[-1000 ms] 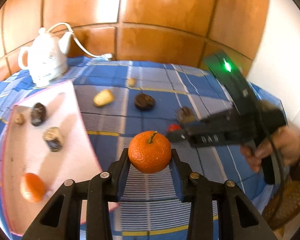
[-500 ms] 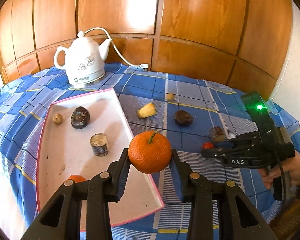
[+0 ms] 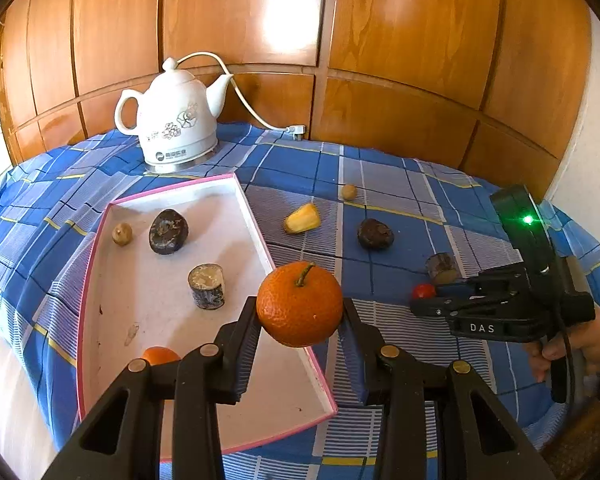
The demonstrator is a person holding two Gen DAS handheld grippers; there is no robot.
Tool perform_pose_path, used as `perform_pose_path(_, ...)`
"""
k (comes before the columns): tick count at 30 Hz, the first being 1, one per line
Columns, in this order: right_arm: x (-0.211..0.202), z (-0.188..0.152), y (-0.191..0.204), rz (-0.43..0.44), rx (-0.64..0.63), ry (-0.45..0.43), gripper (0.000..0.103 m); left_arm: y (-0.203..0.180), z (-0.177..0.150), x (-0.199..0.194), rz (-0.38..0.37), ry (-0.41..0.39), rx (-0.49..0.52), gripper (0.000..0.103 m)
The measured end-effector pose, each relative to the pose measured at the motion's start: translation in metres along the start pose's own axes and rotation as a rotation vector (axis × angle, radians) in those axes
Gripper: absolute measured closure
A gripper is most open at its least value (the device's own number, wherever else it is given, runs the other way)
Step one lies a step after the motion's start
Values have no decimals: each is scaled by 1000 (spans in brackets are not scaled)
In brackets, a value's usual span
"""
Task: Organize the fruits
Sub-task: 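Carry the mandarin into the tray and open the left tool while right tool waits at the tomato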
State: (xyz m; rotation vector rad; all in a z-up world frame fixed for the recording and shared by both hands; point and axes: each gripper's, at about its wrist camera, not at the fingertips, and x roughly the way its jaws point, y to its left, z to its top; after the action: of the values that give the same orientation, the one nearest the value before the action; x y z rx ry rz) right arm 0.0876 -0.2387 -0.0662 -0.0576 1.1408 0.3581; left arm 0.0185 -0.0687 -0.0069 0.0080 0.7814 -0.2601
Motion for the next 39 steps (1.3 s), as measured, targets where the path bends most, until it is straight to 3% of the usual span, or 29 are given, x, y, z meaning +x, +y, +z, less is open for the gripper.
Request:
perform_pose_path(16,0,-1,1,-15,-15,-4,78,41,9,4,60,4,-86,64)
perform_pose_path(31,0,-1,2,-19,-15,-6,78,155,44,63,212,102,-244,63)
perform_pose_path(33,0,0,1,-18,-15,-5,78,158,45,66,207,95,-246,48)
perform_pose_path(39,-1,0,1,-22,-18,-6,78,151,41,49,253,47,-243,34)
